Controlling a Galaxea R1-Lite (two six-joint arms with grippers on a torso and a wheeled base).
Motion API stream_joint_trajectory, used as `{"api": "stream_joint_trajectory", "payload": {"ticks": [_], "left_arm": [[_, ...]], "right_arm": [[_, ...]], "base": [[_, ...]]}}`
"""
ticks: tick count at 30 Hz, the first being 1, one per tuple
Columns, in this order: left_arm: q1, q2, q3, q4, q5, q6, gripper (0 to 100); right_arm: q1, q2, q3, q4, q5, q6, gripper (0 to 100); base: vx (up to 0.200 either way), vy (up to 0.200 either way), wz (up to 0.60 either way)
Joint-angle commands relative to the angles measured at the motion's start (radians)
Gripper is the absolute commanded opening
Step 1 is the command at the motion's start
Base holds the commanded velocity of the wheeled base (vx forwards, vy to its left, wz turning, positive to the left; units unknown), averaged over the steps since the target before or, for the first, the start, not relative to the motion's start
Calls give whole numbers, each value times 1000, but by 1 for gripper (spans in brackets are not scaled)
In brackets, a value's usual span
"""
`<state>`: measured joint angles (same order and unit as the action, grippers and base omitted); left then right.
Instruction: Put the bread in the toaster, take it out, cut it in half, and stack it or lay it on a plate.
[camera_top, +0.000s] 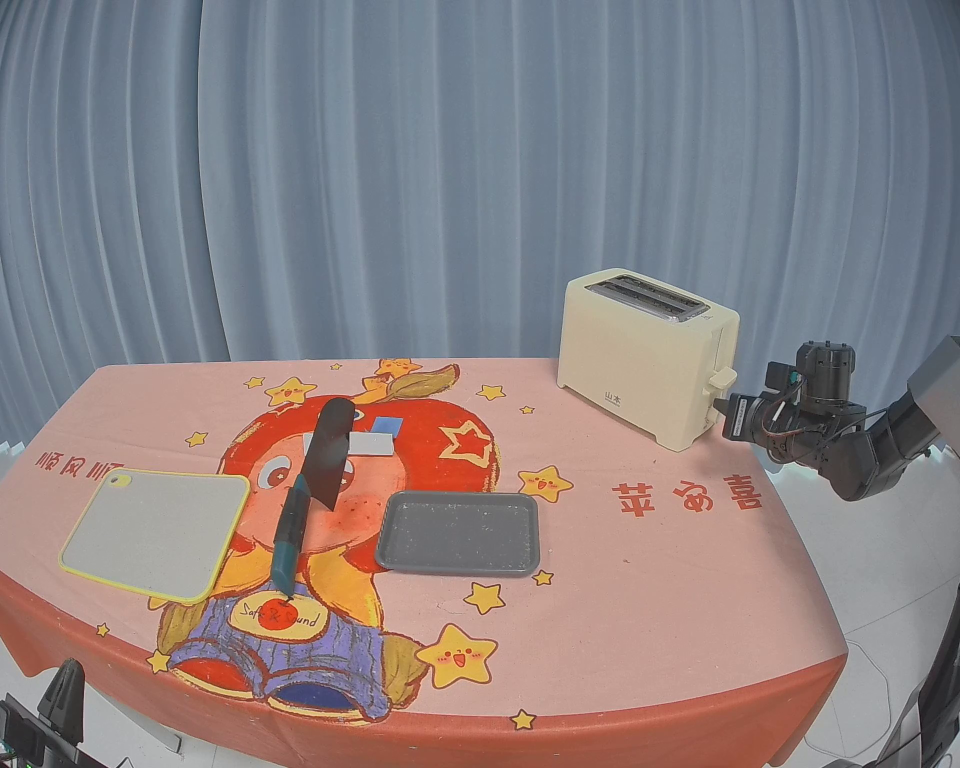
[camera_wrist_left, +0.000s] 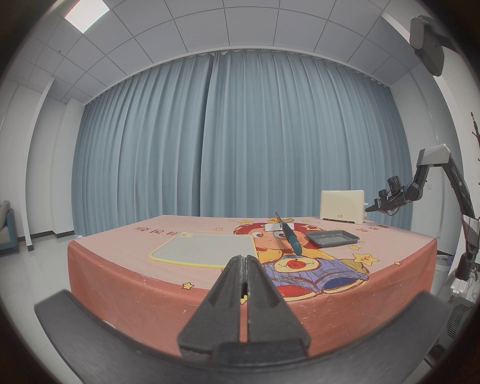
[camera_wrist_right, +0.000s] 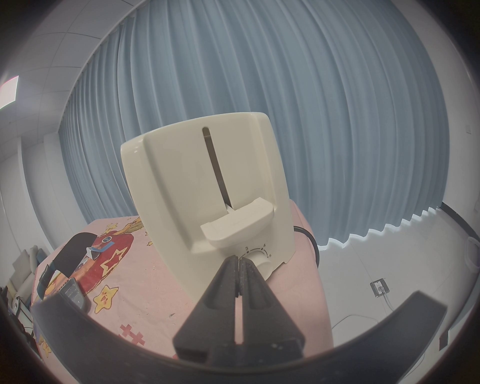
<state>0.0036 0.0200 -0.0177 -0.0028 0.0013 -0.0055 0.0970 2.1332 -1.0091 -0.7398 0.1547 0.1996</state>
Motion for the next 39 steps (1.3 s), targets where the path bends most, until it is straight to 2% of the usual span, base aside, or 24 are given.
{"api": "stream_joint_trajectory", "payload": {"ticks": [1,39], "left_arm": [[1,1,18,0,0,-1,0],[1,1,18,0,0,-1,0]], "right_arm": [[1,-1,3,0,0,0,0],[16,16,26,2,-3,-2,0]], "base": [[0,0,0],[0,0,0]]}}
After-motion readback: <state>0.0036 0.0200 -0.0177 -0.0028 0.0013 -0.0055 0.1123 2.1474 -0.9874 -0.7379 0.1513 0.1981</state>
